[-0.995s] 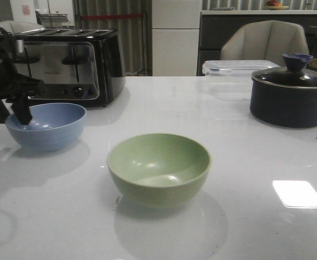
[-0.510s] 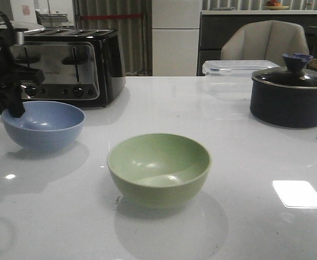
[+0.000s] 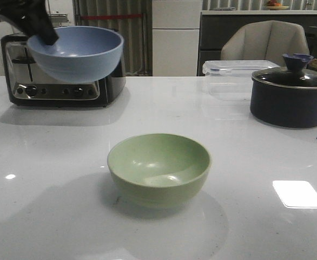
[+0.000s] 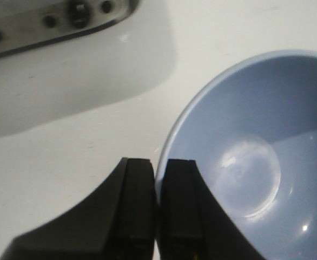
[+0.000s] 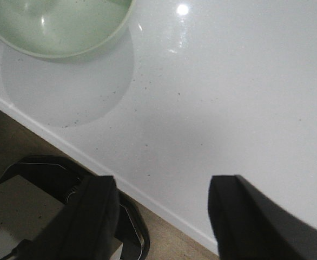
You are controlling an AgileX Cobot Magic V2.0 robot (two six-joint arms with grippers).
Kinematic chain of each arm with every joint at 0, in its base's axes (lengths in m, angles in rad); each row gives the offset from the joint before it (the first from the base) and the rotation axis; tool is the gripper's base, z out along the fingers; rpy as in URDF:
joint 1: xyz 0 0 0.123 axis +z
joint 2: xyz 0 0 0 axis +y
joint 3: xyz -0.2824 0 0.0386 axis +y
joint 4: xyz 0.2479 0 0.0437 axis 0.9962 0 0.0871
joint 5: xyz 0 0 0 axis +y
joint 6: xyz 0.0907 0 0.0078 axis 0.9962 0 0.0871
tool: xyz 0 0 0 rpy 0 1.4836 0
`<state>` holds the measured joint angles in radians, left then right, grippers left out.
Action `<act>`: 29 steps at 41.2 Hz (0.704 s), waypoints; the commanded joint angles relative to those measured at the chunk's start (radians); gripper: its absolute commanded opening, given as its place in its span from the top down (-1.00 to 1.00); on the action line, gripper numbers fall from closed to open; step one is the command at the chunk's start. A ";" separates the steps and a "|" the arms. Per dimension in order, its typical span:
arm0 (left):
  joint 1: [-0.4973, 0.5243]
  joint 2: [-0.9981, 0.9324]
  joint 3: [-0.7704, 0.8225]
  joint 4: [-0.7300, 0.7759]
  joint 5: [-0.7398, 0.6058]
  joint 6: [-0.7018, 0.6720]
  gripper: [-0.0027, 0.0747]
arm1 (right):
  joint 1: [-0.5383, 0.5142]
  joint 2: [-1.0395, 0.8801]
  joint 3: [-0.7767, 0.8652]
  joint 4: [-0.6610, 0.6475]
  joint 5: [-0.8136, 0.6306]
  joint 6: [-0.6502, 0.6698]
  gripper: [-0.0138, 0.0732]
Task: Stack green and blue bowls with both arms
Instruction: 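Carry the blue bowl over the green bowl and lower it inside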
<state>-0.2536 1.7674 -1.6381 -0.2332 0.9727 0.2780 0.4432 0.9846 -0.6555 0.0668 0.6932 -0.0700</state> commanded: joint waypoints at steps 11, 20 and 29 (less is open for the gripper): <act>-0.226 -0.030 -0.027 -0.087 0.031 0.118 0.68 | 0.000 -0.018 -0.026 -0.005 -0.040 -0.003 -0.43; -0.289 0.041 -0.027 -0.087 0.031 0.118 0.68 | 0.000 -0.018 -0.026 -0.005 -0.040 -0.003 -0.43; -0.300 0.122 -0.027 -0.102 0.043 0.118 0.68 | 0.000 -0.018 -0.026 -0.005 -0.040 -0.003 -0.43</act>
<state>-0.5448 1.9170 -1.6381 -0.2956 1.0402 0.3943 0.4432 0.9846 -0.6555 0.0668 0.6932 -0.0700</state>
